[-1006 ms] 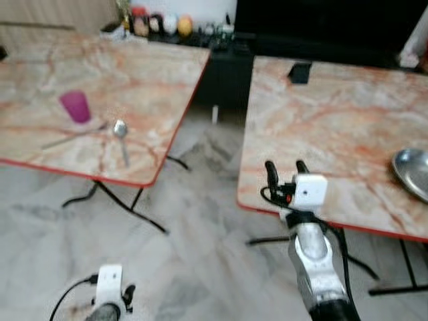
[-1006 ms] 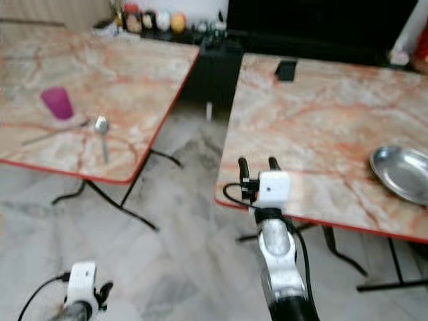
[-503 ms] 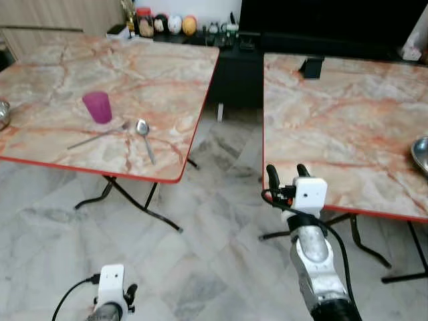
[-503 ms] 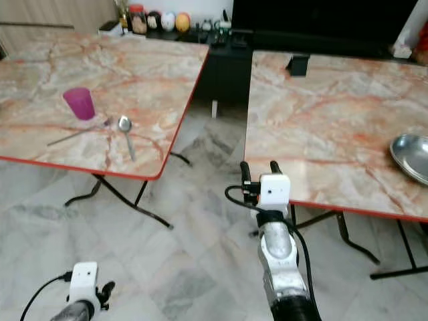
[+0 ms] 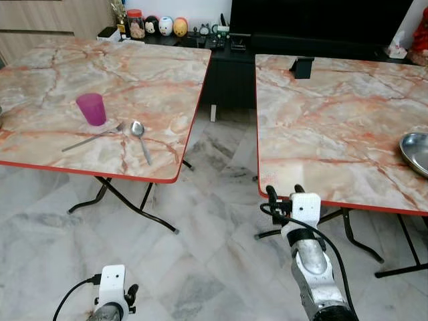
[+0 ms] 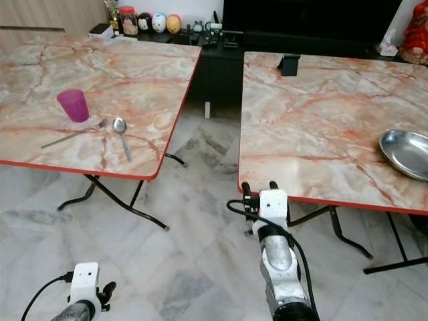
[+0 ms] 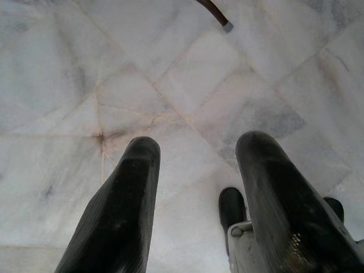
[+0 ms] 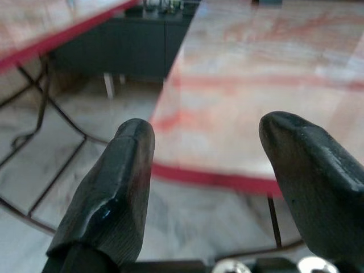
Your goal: Setting the table
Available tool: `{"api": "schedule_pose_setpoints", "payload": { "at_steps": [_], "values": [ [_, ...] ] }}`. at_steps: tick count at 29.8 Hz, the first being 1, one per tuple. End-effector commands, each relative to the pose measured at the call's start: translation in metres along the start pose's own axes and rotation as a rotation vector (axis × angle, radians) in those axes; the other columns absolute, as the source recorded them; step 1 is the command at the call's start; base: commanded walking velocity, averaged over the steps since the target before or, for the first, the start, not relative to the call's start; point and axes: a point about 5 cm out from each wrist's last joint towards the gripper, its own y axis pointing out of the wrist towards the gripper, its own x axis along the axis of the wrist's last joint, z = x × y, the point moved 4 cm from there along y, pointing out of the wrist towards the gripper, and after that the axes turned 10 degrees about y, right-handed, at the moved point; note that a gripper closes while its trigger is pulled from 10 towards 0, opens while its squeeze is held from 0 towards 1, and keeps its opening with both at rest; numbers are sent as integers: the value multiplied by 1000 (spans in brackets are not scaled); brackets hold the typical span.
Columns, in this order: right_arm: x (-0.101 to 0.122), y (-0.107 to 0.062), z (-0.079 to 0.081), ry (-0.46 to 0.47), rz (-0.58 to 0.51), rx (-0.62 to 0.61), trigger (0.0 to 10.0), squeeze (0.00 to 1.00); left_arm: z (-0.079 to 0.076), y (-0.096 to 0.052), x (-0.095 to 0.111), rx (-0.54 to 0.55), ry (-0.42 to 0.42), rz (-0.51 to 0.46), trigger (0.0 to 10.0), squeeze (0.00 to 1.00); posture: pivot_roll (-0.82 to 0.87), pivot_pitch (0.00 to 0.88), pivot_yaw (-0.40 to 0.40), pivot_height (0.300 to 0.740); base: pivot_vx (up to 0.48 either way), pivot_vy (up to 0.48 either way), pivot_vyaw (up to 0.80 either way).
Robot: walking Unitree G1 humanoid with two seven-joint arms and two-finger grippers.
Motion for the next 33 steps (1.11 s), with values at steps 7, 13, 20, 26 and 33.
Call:
{"api": "schedule_pose_setpoints", "payload": {
  "at_steps": [7,13,20,26,33],
  "values": [
    [-32,-13,-10,6,104,-44,10000,0,-2,-1,-5,-10,-3,17,10000,0,-61,4,-11,740,0,0,0],
    [-33,-14,-7,12,95,-37,10000,0,-2,-1,-5,-11,0,17,10000,0,-62,3,-8,740,0,0,0],
    [-74,-34,-25,30,287,-122,10000,0,-3,-1,-6,-12,-1,18,10000,0,-61,0,-14,740,0,196,0],
    [-114,-65,-48,156,504,-268,10000,0,-3,-1,-6,-10,-2,19,10000,0,-64,0,-12,740,0,282,0],
    [-150,-105,-55,202,721,-334,10000,0,-2,-2,-7,-9,-3,20,10000,0,-67,0,-15,740,0,282,0]
  ]
}}
